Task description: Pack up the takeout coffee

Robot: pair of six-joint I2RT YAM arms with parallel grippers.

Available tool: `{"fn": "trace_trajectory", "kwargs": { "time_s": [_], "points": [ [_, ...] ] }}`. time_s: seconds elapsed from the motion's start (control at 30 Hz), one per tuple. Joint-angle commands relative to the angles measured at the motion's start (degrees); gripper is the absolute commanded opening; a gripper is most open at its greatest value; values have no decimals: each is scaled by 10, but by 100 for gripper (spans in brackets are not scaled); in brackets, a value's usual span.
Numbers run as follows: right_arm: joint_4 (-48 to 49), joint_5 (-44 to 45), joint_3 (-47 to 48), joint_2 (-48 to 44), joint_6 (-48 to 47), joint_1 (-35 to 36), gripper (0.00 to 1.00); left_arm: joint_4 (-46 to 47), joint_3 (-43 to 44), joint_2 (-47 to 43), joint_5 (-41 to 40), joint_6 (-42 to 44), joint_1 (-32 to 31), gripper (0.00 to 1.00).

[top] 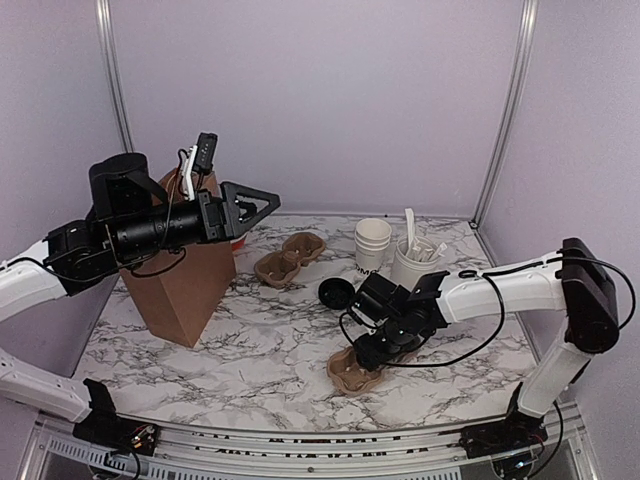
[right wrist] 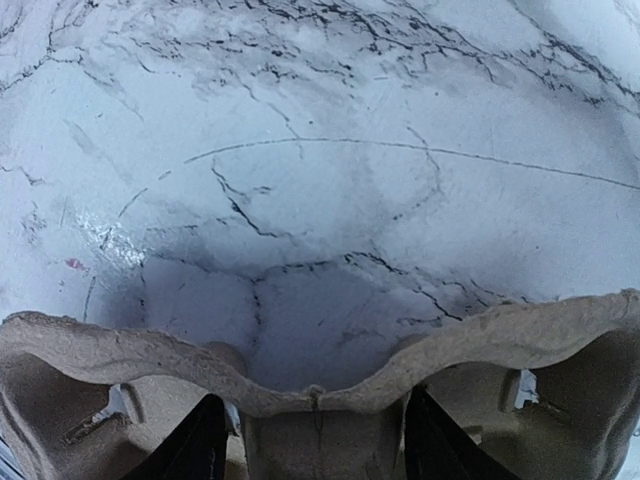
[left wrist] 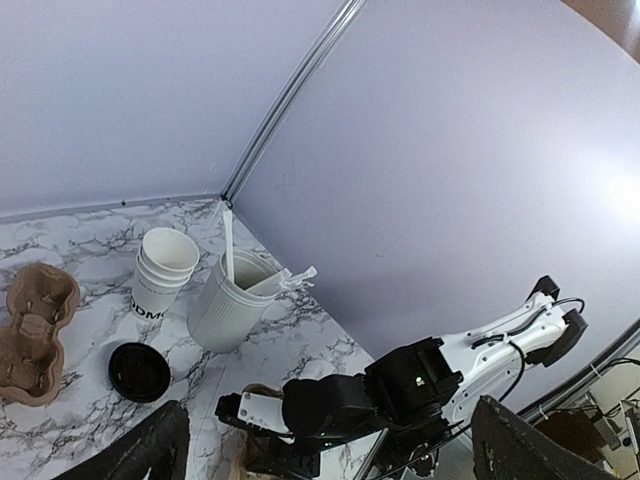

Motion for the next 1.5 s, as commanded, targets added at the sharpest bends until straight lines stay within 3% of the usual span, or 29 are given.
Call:
{"fn": "trace_trajectory", "kwargs": {
  "time_s": [0.0,0.23,0.53,1.0,1.47],
  "points": [
    [13,-1,15,13,-11,-1,58,-10,30,-23,-19,26,-1,99],
    [8,3,43,40,-14,17,50,-10,28,-43,-41,30,-1,99],
    [-1,23,119,83,-25,29,45,-16,-14,-66,-34,22,-1,99],
    [-35,11,330,233,-64,52,43,-29,-138,-133,-7,-19,-1,99],
    [-79,60,434,210,-93,31,40,-58,-217,-173,15,-17,-1,99]
  ]
}}
